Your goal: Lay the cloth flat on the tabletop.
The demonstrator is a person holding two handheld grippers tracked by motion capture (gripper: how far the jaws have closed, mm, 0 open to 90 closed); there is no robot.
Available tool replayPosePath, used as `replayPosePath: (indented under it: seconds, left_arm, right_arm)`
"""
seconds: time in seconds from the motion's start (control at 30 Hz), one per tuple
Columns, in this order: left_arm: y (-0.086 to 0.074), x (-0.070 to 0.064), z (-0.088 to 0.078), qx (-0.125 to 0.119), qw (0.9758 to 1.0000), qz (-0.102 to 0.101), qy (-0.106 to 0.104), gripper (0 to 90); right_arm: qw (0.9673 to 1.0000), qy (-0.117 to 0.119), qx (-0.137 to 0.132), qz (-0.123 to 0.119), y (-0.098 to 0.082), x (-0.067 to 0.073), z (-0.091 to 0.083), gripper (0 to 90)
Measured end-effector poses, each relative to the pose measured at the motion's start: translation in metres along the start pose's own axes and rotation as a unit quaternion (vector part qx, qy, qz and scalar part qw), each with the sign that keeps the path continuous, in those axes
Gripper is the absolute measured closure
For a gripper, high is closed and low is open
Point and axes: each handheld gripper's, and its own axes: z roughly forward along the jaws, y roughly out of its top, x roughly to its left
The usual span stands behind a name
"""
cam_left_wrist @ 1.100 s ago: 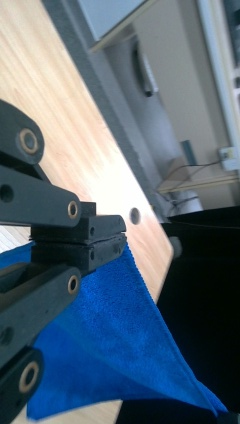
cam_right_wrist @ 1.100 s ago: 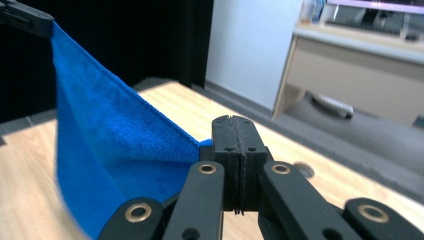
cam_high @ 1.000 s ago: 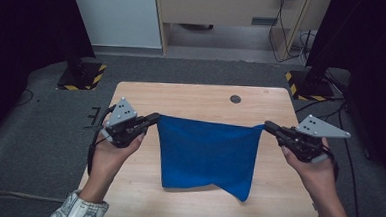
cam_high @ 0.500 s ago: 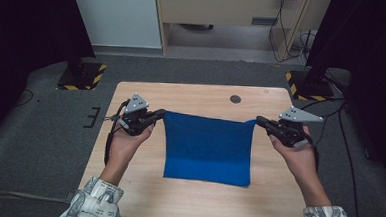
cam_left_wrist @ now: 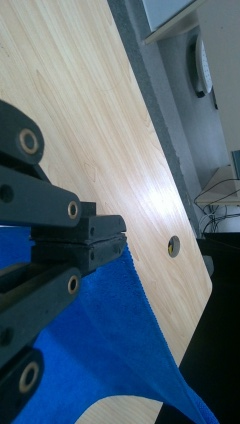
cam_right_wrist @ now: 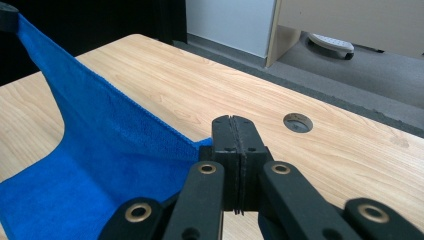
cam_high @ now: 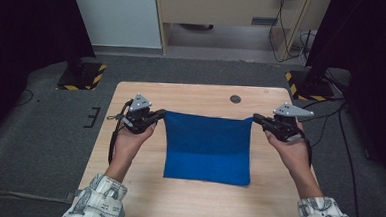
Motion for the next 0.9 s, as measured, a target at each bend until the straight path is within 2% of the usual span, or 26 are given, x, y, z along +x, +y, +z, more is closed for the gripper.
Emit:
replayPosePath:
  seconds: [0.33,0.5,0.9]
  left_arm:
    - [-0.003,0.003,0.006,0.010,0.9999,-0.002,0.009,89.0]
    - [-0.005,0.005,0.008,0.017,0.9998,-0.002,0.014,89.1]
    - [-0.008,0.018,0.029,0.040,0.9988,-0.005,0.027,89.0]
  right_arm:
    - [1.0000,-0.001,0.007,-0.004,0.001,-0.003,0.010,89.9]
    - [0.9999,-0.002,0.009,0.004,0.001,-0.006,0.019,89.9]
    - [0.9994,-0.010,0.032,0.007,-0.001,-0.015,0.045,89.8]
